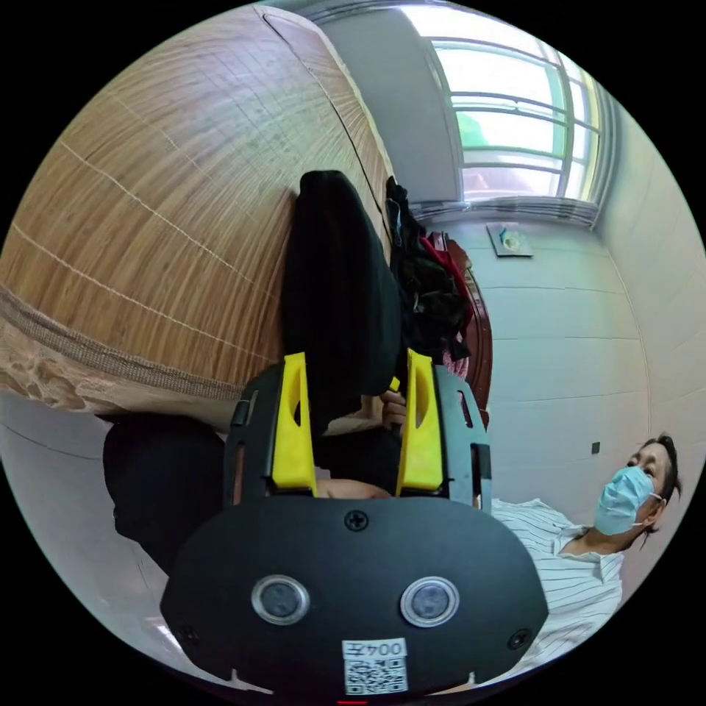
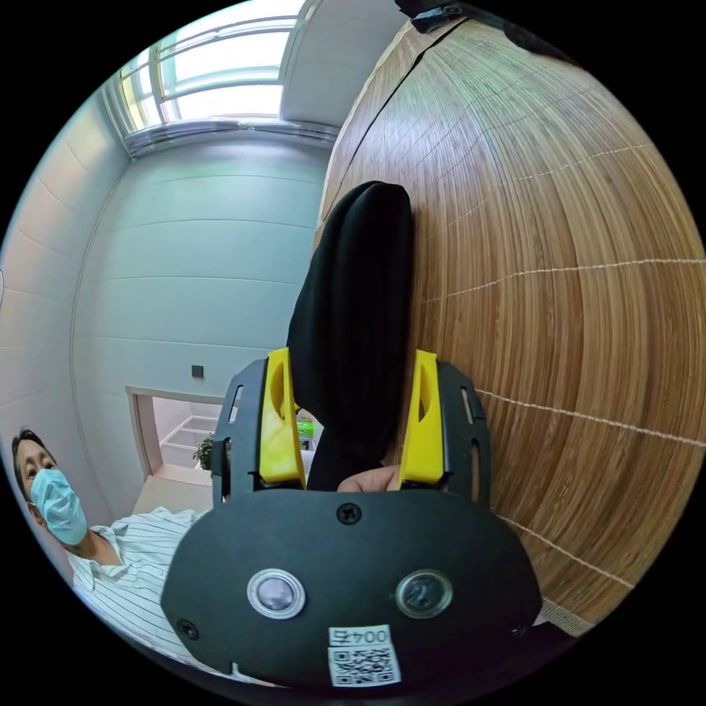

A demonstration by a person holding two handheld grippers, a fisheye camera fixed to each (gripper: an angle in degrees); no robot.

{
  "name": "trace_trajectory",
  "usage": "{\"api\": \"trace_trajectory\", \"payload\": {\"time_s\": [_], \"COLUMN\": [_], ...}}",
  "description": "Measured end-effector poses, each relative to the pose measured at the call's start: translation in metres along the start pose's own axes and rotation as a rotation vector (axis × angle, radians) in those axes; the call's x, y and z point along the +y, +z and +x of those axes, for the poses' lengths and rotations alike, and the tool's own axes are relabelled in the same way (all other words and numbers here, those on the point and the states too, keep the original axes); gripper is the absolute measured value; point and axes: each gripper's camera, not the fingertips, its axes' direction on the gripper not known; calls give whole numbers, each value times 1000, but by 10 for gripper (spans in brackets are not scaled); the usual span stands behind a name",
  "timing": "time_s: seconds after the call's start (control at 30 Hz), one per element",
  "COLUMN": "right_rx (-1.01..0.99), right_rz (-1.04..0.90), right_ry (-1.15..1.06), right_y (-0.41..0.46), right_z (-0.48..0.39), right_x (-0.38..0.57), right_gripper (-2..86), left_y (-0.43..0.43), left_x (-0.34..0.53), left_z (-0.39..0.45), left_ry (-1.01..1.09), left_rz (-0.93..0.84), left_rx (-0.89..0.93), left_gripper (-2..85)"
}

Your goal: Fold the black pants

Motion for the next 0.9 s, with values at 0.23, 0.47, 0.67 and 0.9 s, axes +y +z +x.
{"api": "trace_trajectory", "payload": {"time_s": [0.23,0.47,0.67,0.9], "right_rx": [-34,-10,-12,141], "right_rz": [-43,-42,-114,-118], "right_ry": [-29,-49,-61,-95], "right_y": [19,26,65,97], "right_z": [-9,-24,-43,-90], "right_x": [-16,-40,-61,-72], "right_gripper": [224,219,202,135], "left_y": [33,66,117,145], "left_x": [-24,-36,-27,12], "left_z": [15,38,56,113], "left_ry": [20,61,115,282], "left_rz": [-37,-91,-207,-113], "left_rx": [-44,-156,-103,-358], "left_gripper": [232,236,213,141]}}
